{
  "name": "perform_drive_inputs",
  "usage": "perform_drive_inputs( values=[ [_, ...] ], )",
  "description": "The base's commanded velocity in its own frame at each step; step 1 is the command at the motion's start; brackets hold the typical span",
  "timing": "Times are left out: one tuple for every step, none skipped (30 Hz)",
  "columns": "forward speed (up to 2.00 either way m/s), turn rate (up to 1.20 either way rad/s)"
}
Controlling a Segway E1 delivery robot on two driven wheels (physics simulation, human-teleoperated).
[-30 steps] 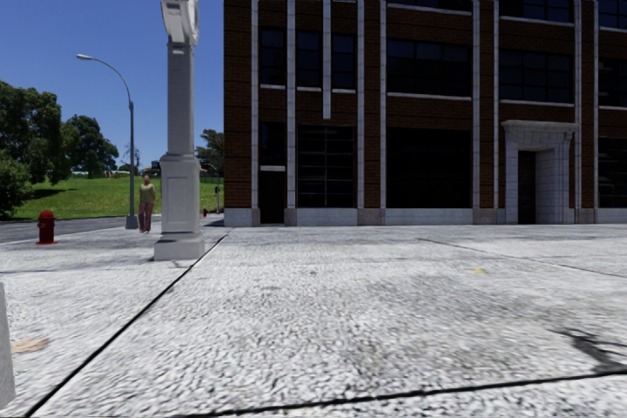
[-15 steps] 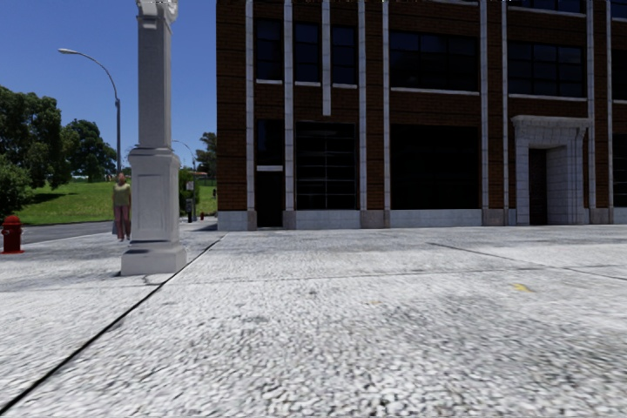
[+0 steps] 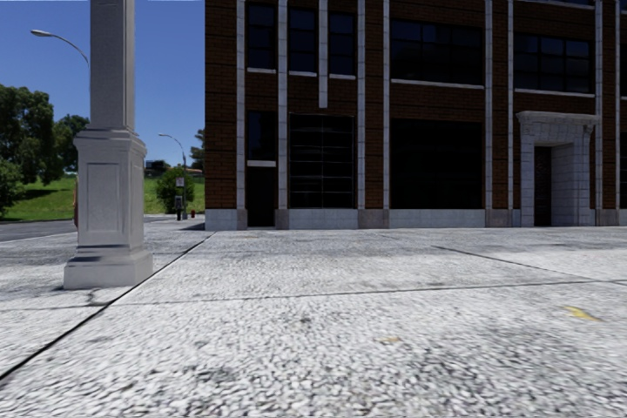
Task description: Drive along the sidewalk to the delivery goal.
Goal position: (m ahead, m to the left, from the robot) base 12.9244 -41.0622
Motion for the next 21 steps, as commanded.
perform_drive_inputs(
  values=[
    [1.72,0.00],
    [1.72,0.00],
    [1.72,0.00],
    [1.72,0.00],
    [1.72,0.00],
    [1.72,0.00],
    [1.72,0.00],
    [1.72,0.00],
    [1.72,0.00],
    [1.72,0.00],
    [1.72,0.00],
    [1.72,0.00],
    [1.72,0.00],
    [1.72,0.00],
    [1.72,0.00],
    [1.72,0.00],
    [1.72,0.00],
    [1.72,0.00],
    [1.72,0.00],
    [1.72,0.00],
    [1.72,0.00]
  ],
)
